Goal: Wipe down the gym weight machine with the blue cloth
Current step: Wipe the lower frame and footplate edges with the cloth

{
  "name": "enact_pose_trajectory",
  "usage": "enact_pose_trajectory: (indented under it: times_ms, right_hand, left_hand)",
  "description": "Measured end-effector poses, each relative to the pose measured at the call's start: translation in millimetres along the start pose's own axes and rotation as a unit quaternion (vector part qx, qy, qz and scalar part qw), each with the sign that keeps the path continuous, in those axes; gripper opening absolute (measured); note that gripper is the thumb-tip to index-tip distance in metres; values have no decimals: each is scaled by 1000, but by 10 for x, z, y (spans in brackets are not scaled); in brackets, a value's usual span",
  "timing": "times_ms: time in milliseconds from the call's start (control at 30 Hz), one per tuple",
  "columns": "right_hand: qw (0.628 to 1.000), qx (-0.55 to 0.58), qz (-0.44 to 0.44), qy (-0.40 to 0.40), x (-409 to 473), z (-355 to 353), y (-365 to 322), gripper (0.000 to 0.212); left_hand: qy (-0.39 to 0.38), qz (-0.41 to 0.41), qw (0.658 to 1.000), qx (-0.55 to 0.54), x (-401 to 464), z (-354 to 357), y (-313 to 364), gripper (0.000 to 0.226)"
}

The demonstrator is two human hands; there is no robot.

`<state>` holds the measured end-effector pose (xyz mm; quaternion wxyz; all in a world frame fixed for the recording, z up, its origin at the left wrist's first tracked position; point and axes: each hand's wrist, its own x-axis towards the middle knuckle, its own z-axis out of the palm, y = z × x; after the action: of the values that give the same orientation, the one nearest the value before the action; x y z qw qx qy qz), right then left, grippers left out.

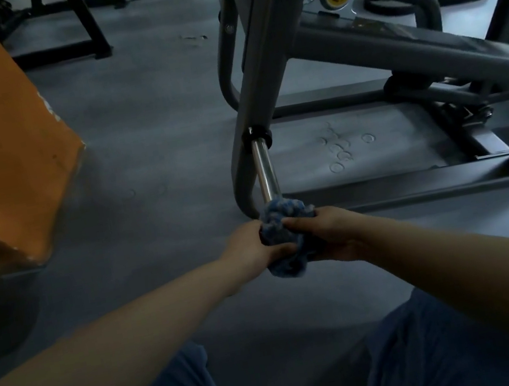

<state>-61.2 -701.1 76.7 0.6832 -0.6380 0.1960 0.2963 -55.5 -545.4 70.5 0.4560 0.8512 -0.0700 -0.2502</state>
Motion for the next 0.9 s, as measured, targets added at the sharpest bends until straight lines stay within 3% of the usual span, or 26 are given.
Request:
enact_pose_trajectory:
  times_ms: [100,200,267,667,833,900]
  right_hand:
    - [1000,8,5,3,3,15,1,22]
    - [1000,4,6,15,-3,26,5,16]
    - [1000,0,7,25,-14,35,8,16]
    - [999,11,27,24,-114,64,104,38]
    - [997,72,2,39,-192,212,263,14]
    - [994,99,-12,42,-197,284,350,13]
  left_hand:
    - [17,17,998,65,37,44,-5,50]
    - [45,17,997,60,88,137,-54,87]
    - [57,12,996,69,168,186,-154,94]
    - [67,29,989,127,30,150,-117,22]
    - [-19,-10,983,183,16,-37,41,3]
    - [-48,-17,977,206,33,-127,92,10]
